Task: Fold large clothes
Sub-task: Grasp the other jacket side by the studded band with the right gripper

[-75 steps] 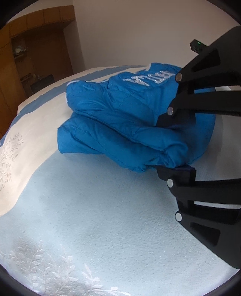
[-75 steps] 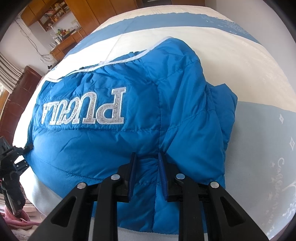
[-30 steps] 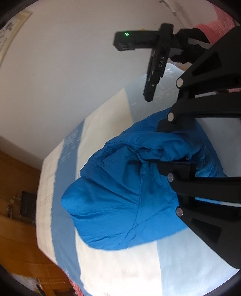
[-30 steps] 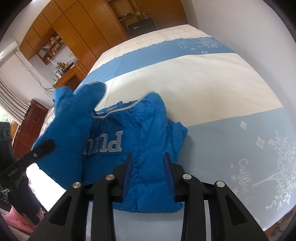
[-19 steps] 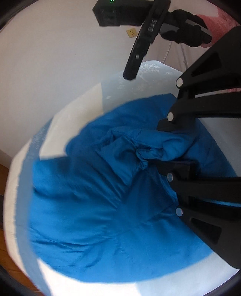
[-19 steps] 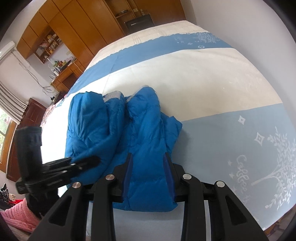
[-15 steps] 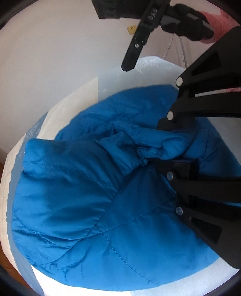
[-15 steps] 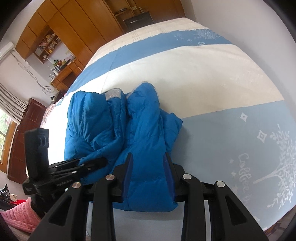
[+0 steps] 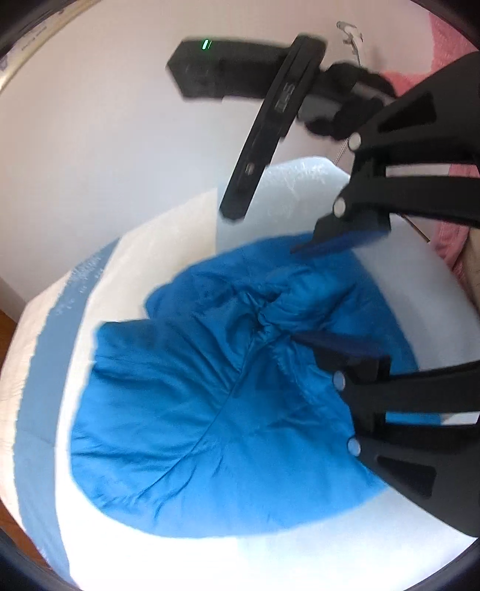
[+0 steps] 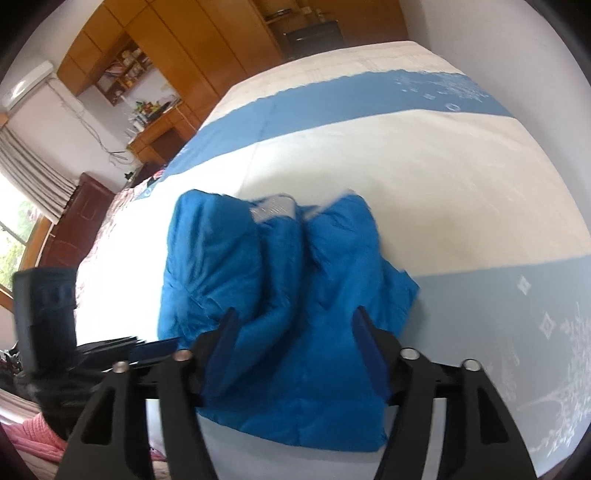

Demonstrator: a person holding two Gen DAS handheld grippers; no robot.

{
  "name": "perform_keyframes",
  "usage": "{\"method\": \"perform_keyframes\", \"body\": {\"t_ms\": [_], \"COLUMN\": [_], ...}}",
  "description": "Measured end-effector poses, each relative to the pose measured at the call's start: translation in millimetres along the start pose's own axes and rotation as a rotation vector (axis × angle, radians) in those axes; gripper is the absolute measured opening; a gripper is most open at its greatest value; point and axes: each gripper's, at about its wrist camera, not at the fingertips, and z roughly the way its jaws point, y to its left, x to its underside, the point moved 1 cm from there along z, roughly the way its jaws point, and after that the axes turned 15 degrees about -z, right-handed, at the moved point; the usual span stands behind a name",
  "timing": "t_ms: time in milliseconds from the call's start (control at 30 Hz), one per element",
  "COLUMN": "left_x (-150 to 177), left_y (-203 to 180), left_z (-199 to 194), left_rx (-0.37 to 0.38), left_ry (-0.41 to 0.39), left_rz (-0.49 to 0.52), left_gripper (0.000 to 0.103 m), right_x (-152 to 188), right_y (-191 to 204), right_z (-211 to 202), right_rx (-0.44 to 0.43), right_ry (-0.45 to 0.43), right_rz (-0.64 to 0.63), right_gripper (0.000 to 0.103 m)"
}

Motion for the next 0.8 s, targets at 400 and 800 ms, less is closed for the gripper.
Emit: {"method": "perform_keyframes", "body": {"t_ms": [400,800], "left_x": [-46.1,-72.6], "left_y": [69.3,101.5], "left_z": [-50.5,-46.6], "left_rx": [-0.349,-0.46], "left_ry": [-0.215,-0.246], "left_rz": [-0.126,-0.15], "left_gripper": [0.046,0.045], "right_x": [-40.9,-44.1], "right_y": [12.5,22.5], "right_z": [54.7,101.5], "right_rx": [-0.154,-0.159], "right_ry": [0.134,0.271], "right_rz": [0.043,0.034], "right_gripper": [0.087,0.088]}}
